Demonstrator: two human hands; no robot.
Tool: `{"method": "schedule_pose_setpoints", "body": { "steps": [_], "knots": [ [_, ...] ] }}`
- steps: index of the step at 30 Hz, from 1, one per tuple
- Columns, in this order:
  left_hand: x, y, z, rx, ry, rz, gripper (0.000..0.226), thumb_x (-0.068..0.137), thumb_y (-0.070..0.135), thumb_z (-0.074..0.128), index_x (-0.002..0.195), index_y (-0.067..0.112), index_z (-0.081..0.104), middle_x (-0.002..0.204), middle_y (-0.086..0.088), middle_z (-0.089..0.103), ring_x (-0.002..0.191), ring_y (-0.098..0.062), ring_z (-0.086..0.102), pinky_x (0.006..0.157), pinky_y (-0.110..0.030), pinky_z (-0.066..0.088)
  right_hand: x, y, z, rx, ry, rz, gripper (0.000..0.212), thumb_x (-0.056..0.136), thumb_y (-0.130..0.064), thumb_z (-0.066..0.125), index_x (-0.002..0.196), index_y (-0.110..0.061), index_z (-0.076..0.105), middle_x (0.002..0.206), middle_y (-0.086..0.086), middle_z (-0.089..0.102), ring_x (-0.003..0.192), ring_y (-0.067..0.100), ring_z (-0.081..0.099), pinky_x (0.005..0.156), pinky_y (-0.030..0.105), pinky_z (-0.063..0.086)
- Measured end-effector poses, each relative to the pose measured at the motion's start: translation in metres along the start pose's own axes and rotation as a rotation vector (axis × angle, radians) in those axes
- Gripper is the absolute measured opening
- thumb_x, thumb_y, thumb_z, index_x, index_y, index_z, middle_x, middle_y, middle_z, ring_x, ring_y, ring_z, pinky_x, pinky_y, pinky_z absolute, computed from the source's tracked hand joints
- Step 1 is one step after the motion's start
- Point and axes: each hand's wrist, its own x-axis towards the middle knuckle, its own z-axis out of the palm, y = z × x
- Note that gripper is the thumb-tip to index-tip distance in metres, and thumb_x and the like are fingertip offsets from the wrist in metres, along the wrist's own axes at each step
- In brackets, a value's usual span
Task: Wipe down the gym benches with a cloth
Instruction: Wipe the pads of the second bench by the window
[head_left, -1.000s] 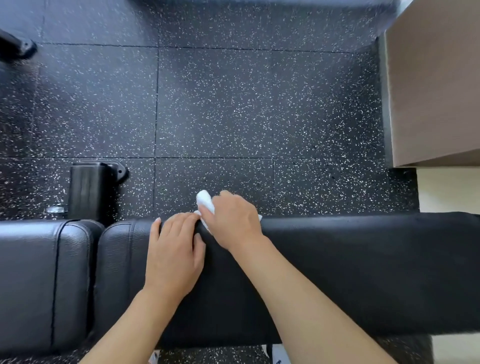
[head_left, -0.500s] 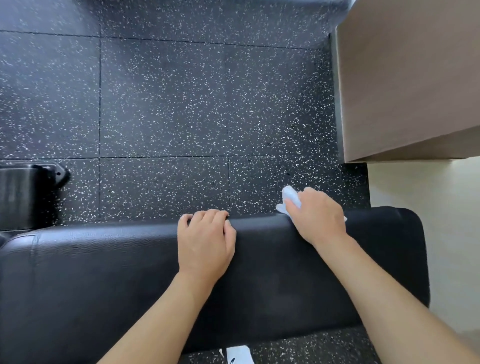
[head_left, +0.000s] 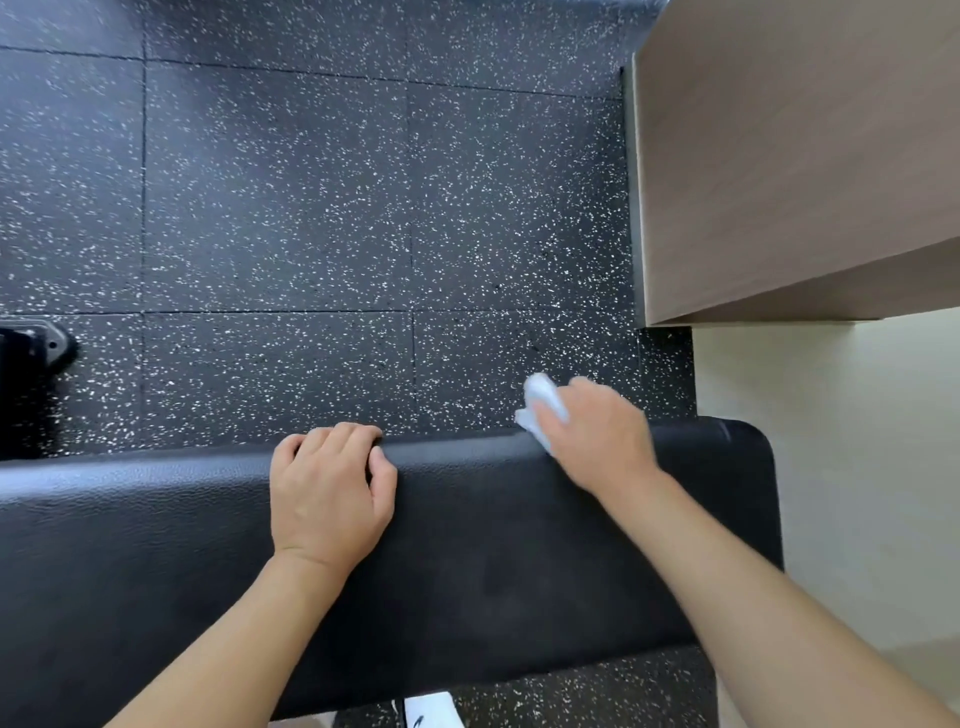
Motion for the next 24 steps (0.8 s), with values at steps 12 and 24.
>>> {"method": "schedule_pose_setpoints", "body": {
  "steps": [12, 24],
  "knots": [
    [0.001, 0.0, -0.005, -0.005, -0.027, -0.001, 0.037, 0.099, 0.03, 0.041, 0.105, 0.019, 0.075, 0.099, 0.003, 0.075, 0.09, -0.027, 0.067, 0.093, -0.047, 0.043, 0.007, -0.078, 0.0, 0.075, 0.112, 0.148, 0.031, 0.096, -0.041, 0.044, 0.073, -0.022, 0.046, 0.069, -0.002, 0.043, 0.067, 0.031, 0.056, 0.055, 0.035, 0.032],
    [0.002, 0.065, -0.022, 0.019, -0.304, -0.145, 0.038, 0.103, 0.033, 0.038, 0.115, 0.022, 0.072, 0.121, 0.001, 0.074, 0.118, -0.032, 0.062, 0.115, -0.058, 0.029, -0.006, -0.076, 0.011, 0.237, 0.127, -0.078, 0.038, 0.104, -0.046, 0.054, 0.089, -0.012, 0.064, 0.092, 0.007, 0.058, 0.083, 0.03, 0.056, 0.062, 0.038, 0.034]
  ]
}}
